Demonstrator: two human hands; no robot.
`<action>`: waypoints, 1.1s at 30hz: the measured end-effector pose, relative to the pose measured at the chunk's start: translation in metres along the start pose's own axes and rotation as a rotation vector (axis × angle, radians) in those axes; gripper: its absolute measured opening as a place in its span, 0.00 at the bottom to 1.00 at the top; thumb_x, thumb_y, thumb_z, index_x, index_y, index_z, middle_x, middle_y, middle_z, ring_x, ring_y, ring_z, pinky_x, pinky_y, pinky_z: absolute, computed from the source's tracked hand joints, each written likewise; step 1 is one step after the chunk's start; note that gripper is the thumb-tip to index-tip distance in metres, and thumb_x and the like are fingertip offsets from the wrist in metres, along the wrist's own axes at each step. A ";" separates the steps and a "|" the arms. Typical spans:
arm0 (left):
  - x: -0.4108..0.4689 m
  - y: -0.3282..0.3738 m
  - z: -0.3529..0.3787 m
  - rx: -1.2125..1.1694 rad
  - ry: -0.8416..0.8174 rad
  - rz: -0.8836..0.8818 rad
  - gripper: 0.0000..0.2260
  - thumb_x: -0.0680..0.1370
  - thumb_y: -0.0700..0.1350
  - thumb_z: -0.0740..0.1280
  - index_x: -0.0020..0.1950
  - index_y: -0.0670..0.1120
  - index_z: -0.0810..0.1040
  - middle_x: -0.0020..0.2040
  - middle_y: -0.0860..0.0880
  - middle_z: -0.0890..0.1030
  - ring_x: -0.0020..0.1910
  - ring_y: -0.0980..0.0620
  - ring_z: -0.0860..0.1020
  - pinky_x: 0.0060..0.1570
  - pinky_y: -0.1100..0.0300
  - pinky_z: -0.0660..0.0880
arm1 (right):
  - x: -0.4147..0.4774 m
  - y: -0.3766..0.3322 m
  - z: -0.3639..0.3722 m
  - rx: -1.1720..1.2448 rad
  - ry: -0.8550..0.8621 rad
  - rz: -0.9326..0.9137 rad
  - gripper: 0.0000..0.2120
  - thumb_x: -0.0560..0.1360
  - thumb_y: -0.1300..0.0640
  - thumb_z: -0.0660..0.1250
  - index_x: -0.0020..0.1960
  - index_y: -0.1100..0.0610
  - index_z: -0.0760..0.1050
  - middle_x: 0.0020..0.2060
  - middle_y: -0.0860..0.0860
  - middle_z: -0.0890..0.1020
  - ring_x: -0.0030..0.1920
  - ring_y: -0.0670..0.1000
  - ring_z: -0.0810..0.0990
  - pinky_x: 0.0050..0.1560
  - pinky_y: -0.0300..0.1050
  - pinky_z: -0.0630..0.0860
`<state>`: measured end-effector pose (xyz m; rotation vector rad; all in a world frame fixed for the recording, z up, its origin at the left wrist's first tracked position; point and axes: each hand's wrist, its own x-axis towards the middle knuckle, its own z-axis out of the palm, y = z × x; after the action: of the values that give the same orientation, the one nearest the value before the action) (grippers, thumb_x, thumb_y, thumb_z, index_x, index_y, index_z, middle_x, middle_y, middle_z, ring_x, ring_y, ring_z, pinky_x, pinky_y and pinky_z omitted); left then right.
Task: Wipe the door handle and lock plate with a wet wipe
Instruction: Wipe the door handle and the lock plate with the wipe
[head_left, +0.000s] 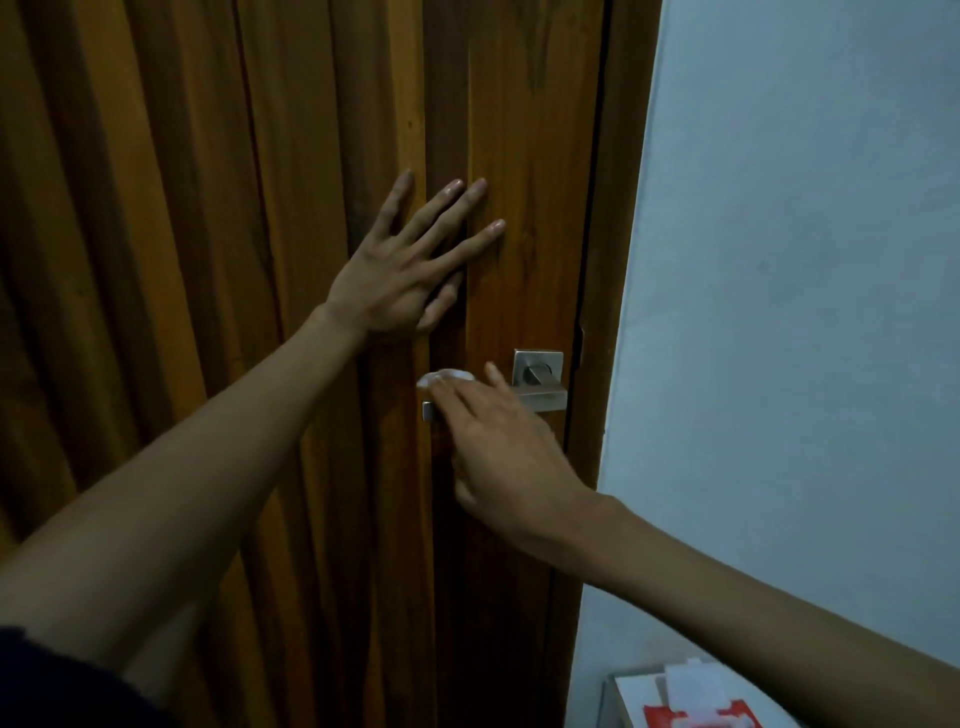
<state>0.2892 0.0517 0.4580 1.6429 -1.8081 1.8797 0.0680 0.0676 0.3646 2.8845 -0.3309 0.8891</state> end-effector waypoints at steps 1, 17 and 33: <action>0.000 0.000 0.000 -0.002 0.002 0.000 0.27 0.82 0.55 0.47 0.81 0.52 0.51 0.81 0.41 0.52 0.80 0.43 0.51 0.75 0.34 0.49 | 0.003 -0.004 0.002 0.013 -0.023 -0.017 0.35 0.74 0.63 0.68 0.77 0.56 0.56 0.76 0.54 0.62 0.77 0.54 0.56 0.69 0.41 0.30; 0.000 0.000 0.002 -0.013 0.031 0.005 0.28 0.82 0.55 0.50 0.81 0.52 0.53 0.81 0.40 0.53 0.80 0.42 0.53 0.75 0.33 0.50 | -0.015 0.066 -0.028 -0.080 -0.082 0.158 0.31 0.76 0.64 0.65 0.76 0.53 0.61 0.75 0.49 0.65 0.76 0.55 0.61 0.76 0.47 0.50; -0.001 0.000 0.003 -0.023 0.017 0.007 0.28 0.82 0.56 0.49 0.81 0.52 0.52 0.81 0.40 0.52 0.80 0.42 0.52 0.75 0.33 0.49 | -0.010 0.006 -0.012 -0.019 0.008 0.102 0.33 0.77 0.61 0.65 0.78 0.52 0.55 0.77 0.48 0.59 0.77 0.52 0.54 0.69 0.43 0.42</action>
<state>0.2912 0.0499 0.4569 1.6099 -1.8246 1.8631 0.0524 0.0657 0.3688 2.8686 -0.4866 0.9077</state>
